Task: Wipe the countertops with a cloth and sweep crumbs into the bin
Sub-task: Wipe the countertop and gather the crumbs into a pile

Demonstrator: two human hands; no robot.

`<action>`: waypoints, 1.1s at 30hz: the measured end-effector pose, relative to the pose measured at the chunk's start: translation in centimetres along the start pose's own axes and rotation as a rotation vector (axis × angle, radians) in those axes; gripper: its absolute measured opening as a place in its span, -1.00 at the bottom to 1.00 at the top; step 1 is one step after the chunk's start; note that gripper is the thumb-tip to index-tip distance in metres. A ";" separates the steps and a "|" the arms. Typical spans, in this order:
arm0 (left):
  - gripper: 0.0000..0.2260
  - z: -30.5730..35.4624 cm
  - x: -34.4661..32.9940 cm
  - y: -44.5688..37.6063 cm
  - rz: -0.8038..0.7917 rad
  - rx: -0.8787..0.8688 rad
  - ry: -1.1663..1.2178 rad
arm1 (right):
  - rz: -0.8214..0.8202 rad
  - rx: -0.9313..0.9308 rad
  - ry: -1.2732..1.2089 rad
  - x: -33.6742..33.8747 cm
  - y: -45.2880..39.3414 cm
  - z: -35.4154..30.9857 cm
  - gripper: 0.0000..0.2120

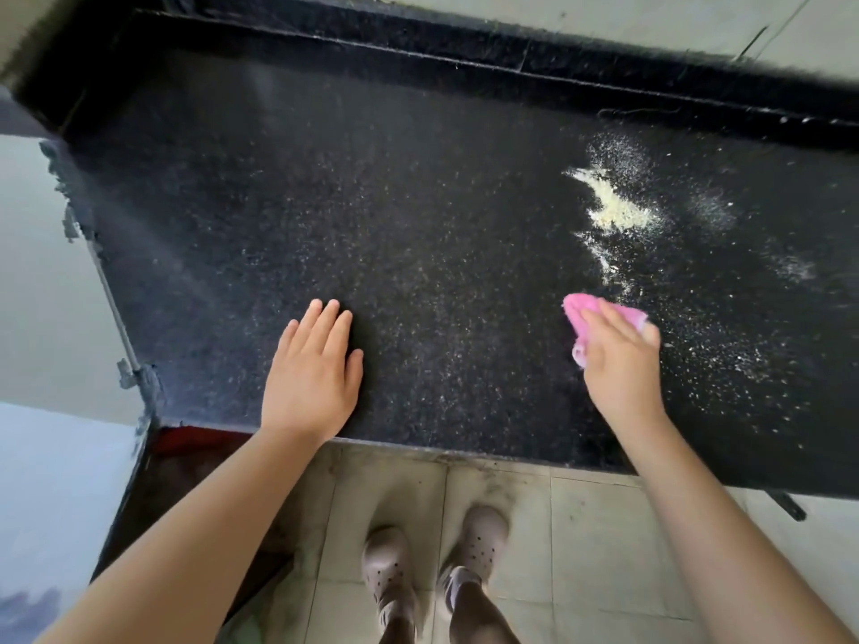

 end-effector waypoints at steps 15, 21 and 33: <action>-0.45 0.0 0.4 0.1 -0.047 -0.005 -0.043 | 0.052 0.266 -0.076 -2.7 7.1 -7.5 -0.50; -0.38 0.0 0.5 0.1 -0.066 -0.009 -0.063 | 0.146 0.028 -0.094 1.4 1.1 0.3 -0.52; -0.59 1.4 1.2 -1.0 -0.109 0.033 -0.049 | 0.034 0.347 -0.009 0.2 5.8 4.9 -0.69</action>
Point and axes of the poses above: each hand's wrist, its own y-axis away from the middle knuckle, its own x-axis out of the back of the hand, z = x × y, the point moved 2 cm from there along -y, towards the middle knuckle, and after that the axes turned 5 degrees about -x, right-handed, at the moved point
